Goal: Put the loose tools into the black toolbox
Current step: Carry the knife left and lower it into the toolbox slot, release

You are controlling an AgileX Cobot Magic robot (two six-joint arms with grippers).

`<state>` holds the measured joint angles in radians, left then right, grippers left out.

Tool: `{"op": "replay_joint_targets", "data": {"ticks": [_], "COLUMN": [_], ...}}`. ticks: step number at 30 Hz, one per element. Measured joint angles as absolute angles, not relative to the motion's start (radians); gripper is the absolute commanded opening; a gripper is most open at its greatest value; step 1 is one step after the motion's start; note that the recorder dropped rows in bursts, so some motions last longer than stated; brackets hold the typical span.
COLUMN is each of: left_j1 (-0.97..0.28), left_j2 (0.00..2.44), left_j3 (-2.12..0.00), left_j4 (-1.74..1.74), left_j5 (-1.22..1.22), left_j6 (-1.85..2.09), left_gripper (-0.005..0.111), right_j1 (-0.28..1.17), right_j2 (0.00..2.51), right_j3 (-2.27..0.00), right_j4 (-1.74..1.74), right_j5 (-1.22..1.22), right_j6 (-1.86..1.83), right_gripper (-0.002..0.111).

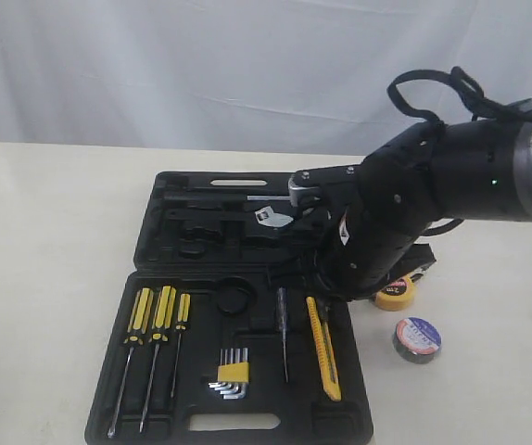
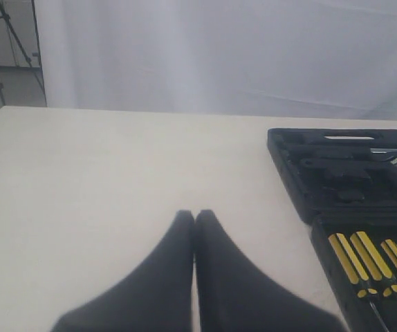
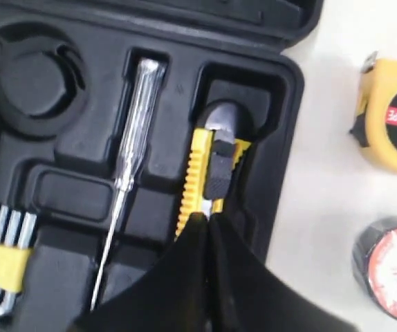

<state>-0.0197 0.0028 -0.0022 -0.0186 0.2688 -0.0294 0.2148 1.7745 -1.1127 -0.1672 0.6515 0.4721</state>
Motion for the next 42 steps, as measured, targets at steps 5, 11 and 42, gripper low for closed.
{"op": "replay_joint_targets", "data": {"ticks": [5,11,42], "left_j1": [-0.020,-0.020,-0.020], "left_j2": [0.003,0.003,0.003], "left_j3": [-0.002,-0.002,-0.002], "left_j4": [-0.019,-0.019,-0.019], "left_j5": [0.269,0.269,0.269], "left_j6": [-0.029,-0.029,-0.029], "left_gripper": [0.000,0.000,0.000], "right_j1": [0.215,0.215,0.262], "right_j2": [1.832,1.913,1.898], "right_j3": [-1.113,-1.120,-1.118], "right_j4": [-0.098,-0.096,-0.107], "right_j5": [0.657,0.622,0.638], "right_j6": [0.372,0.330,0.275], "right_gripper": [-0.001,-0.001,-0.001]}}
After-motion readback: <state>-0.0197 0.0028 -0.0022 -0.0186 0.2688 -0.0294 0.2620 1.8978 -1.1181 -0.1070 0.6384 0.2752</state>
